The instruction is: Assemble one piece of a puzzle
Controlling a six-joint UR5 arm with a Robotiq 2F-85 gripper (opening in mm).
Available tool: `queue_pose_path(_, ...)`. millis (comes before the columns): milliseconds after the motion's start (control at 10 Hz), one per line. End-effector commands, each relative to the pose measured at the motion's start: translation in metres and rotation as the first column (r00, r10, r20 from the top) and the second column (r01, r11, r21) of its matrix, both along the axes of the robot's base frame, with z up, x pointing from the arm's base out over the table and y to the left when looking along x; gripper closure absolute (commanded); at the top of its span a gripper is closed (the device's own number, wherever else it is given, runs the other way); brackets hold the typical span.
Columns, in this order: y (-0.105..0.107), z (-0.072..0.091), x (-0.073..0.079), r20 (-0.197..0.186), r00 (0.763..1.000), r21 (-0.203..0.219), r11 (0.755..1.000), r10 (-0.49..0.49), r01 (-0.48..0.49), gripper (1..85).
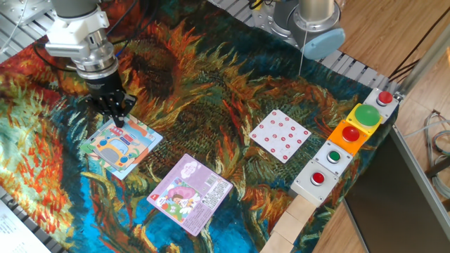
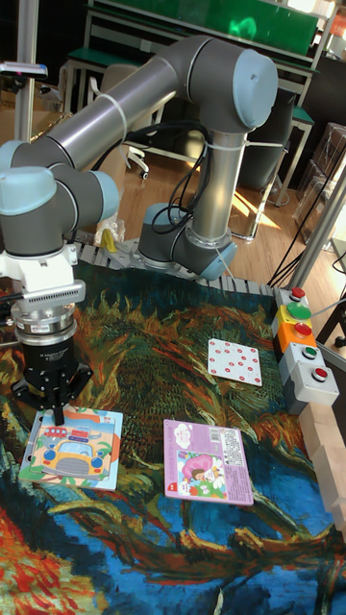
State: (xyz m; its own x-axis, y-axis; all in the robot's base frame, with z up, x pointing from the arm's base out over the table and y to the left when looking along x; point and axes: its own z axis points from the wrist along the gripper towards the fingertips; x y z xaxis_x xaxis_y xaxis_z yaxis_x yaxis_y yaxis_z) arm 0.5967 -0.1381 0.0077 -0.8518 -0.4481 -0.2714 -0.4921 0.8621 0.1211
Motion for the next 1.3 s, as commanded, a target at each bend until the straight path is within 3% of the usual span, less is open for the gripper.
queue_pose_path(0, 0.002, -0.002, 0.002, 0.011, 1.0, 0.006, 1.0, -0.009, 0.009, 84.3)
queue_pose_path(500, -0.006, 0.001, 0.0, 0.013, 1.0, 0.008, 1.0, 0.006, -0.006, 84.3)
queue_pose_path(700, -0.012, 0.007, -0.003, -0.01, 1.0, 0.003, 1.0, 0.018, -0.018, 84.3)
queue_pose_path(1000, -0.005, 0.024, 0.001, -0.02, 1.0, 0.004, 1.0, -0.006, 0.006, 84.3)
queue_pose_path(1100, -0.008, 0.023, -0.002, -0.031, 1.0, -0.008, 1.0, -0.005, 0.005, 84.3)
queue_pose_path(1200, -0.021, 0.02, -0.004, -0.033, 0.999, -0.062, 0.998, 0.013, -0.015, 84.3)
